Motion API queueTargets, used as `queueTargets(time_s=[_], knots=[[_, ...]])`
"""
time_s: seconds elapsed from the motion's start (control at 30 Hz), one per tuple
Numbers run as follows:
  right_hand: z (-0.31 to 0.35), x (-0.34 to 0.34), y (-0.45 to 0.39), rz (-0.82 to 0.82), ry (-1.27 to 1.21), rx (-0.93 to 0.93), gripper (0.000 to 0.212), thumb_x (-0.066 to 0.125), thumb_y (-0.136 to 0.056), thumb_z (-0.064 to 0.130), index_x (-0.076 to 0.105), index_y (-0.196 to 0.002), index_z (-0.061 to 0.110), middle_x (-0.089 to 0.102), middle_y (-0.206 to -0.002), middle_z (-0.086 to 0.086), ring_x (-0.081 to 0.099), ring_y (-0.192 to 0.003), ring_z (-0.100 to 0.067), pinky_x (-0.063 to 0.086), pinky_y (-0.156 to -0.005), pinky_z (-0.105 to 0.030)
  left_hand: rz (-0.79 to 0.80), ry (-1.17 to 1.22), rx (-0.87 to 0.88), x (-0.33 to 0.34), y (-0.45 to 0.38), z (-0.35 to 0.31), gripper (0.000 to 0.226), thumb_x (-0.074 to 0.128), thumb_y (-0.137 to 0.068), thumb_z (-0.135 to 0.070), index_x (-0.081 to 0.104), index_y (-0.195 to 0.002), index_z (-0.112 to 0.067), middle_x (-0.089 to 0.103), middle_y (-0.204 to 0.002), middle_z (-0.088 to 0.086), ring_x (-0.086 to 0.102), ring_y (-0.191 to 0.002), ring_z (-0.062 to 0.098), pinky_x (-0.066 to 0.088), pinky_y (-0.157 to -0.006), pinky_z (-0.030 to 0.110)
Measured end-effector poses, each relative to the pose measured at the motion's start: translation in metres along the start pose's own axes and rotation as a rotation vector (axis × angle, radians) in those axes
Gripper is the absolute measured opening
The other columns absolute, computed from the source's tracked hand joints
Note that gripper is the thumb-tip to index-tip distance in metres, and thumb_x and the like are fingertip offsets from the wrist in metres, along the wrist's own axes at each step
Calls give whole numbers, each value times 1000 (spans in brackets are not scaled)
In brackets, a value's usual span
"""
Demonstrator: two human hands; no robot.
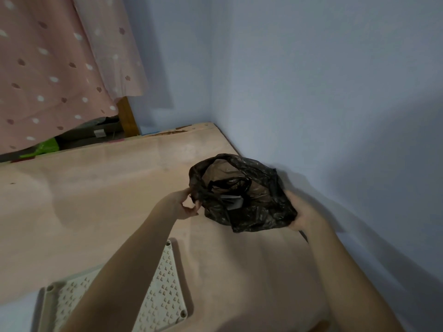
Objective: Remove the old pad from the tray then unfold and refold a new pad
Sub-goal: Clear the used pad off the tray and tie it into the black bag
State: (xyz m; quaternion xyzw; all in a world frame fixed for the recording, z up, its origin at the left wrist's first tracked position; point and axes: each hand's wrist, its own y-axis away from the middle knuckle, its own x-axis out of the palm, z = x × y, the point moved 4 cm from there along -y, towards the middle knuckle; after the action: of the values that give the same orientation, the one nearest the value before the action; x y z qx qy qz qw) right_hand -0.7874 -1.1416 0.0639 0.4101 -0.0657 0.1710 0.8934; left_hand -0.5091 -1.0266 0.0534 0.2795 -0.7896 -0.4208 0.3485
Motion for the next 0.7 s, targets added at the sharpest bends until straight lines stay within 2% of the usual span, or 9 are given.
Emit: queueTargets(time_s=[0.03,0.1,0.17,0.2,0.33,0.43,0.57,0.63,0.7], knots=[[-1,-1,0,-14,22,10,47,66,-85,39,63,-119,7,66,-117,-17,63,-106,-32,51,-93,-47,-3,-53,-1,2,0,3,54,59,-92,-28,39,-127,8,51,-129,17,56,-43,19,47,-33,22],[-2,-6,-1,-67,47,9,44,65,-86,39,64,-115,6,68,-109,-16,66,-94,-30,56,-82,-43,-59,-124,40,1,-5,8,27,48,-98,-26,52,-93,0,65,-88,15,50,-30,16,40,-30,15],[-5,-15,-2,-101,52,-3,41,57,-90,43,65,-109,7,70,-101,-15,67,-83,-28,58,-72,-40,-158,-207,109,-4,-11,10,31,45,-97,-19,49,-69,-6,53,-48,7,43,-24,12,35,-30,11],[-7,-19,-2,-114,73,1,41,54,-92,44,66,-104,7,71,-93,-14,68,-77,-28,59,-64,-38,-201,-215,133,-7,-11,9,32,48,-95,-15,48,-64,-6,49,-45,5,42,-23,12,35,-30,10],[-18,-31,3,-175,285,64,29,62,-90,33,65,-82,5,71,-66,-11,67,-52,-22,56,-43,-29,-327,-179,271,-23,-12,-6,25,48,-95,-11,50,-73,0,54,-75,8,49,-50,18,41,-40,19],[-19,-35,1,-226,287,36,26,63,-89,30,64,-81,5,67,-79,-12,64,-59,-22,56,-49,-30,-355,-137,455,-33,-7,-24,10,49,-94,-6,54,-96,2,54,-82,11,51,-64,22,42,-54,27],[-5,-45,4,-406,282,-171,26,62,-91,22,64,-96,-3,63,-96,-20,63,-84,-34,53,-75,-41,-284,-51,691,-44,9,-45,8,56,-90,-7,57,-83,-5,57,-76,7,56,-67,19,47,-57,24],[8,-50,15,-623,397,-369,26,58,-92,21,61,-73,3,58,-77,-19,59,-67,-30,47,-61,-36,-255,-23,798,-43,21,-55,15,56,-91,-9,57,-77,-10,61,-81,7,61,-81,22,52,-71,26],[21,-48,25,-768,588,-536,42,51,-94,16,43,-53,10,45,-54,-11,47,-52,-24,36,-52,-28,-244,4,880,-38,35,-63,13,57,-90,-12,58,-77,-13,64,-87,5,63,-94,24,52,-86,31]])
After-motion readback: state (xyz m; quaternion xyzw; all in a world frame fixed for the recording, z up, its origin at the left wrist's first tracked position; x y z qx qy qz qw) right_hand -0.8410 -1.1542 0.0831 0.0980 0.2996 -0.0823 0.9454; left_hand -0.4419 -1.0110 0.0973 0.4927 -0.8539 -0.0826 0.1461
